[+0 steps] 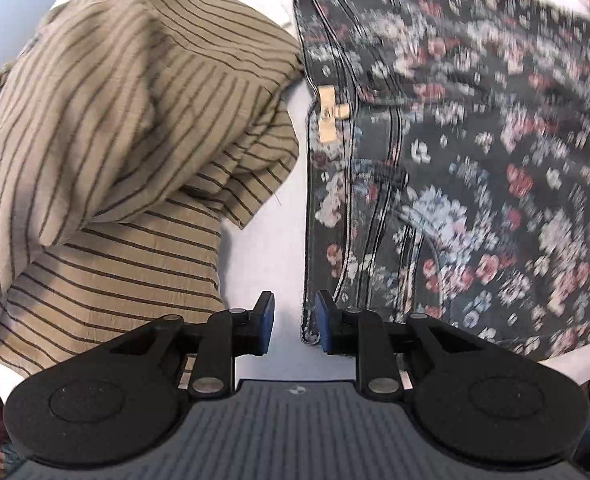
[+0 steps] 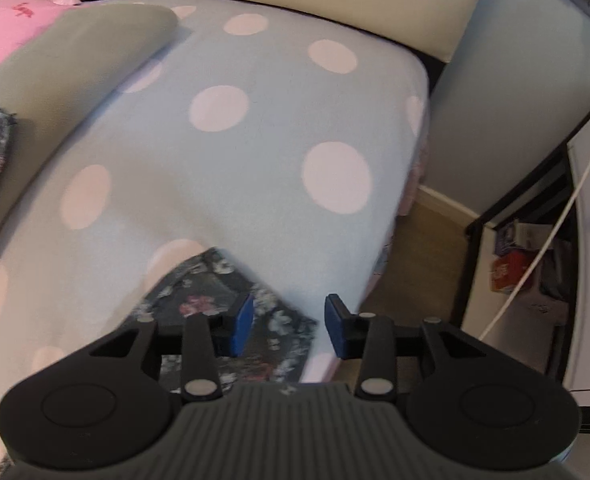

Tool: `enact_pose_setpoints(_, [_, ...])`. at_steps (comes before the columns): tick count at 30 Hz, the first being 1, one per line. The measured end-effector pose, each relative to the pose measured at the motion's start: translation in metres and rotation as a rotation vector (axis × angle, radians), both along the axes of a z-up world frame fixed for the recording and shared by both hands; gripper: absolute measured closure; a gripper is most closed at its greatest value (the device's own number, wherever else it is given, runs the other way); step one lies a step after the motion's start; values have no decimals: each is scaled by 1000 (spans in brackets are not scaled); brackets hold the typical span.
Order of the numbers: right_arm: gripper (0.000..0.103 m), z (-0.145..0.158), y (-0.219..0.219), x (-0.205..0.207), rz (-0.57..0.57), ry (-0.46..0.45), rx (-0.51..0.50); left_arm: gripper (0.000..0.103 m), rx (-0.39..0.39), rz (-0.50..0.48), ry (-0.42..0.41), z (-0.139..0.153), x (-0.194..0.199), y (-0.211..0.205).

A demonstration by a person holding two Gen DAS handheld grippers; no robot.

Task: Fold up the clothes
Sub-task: 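Pull the jeans straight between both grippers and open them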

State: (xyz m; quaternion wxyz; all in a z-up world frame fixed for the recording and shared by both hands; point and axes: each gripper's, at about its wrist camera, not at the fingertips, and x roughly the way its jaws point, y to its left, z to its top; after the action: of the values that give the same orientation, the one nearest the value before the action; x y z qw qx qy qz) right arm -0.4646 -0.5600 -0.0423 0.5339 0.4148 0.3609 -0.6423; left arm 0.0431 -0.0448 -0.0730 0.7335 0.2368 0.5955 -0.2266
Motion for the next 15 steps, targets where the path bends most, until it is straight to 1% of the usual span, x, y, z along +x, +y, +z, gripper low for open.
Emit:
enact_pose_setpoints(2, [59, 6, 4, 12, 56, -30, 1, 83, -40, 4, -30, 11, -1, 0])
enact_pose_setpoints(5, [53, 15, 11, 30, 145, -70, -1, 83, -106, -21, -96, 29, -9, -8])
enact_pose_setpoints(8, [47, 29, 25, 58, 275, -46, -41, 83, -179, -72, -140, 48, -25, -21])
enact_pose_setpoints(10, [46, 36, 37, 75, 357, -27, -64, 83, -218, -103, -160, 58, -36, -29])
enact_pose_setpoints(15, [45, 50, 71, 113, 531, 7, -116, 83, -259, -168, -217, 69, -60, -54])
